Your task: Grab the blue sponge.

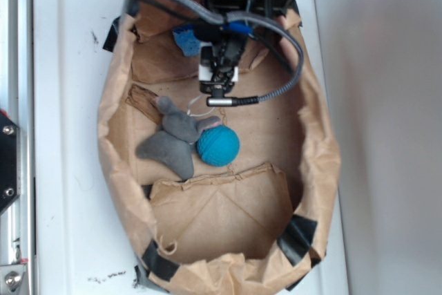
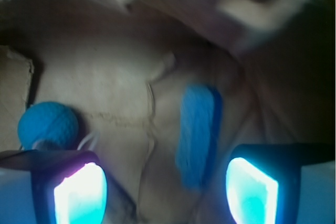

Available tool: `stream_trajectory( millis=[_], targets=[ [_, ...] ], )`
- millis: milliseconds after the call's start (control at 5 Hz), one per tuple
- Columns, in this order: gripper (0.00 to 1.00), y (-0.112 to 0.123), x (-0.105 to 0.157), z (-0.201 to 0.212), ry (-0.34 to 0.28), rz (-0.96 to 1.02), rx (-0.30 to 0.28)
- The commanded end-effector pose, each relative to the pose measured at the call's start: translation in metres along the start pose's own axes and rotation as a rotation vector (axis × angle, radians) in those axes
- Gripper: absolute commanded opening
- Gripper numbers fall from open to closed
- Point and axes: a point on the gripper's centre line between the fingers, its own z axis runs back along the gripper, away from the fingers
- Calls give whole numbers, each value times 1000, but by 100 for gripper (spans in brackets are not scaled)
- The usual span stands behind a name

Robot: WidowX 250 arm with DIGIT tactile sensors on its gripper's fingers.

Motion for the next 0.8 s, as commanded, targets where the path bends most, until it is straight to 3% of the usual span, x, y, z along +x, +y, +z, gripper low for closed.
stream_trajectory(
  millis=[0,600],
  targets=[
    [100,10,8,-11,-23,-46,69],
    [100,-4,-4,-29,35,-51,92]
  ],
)
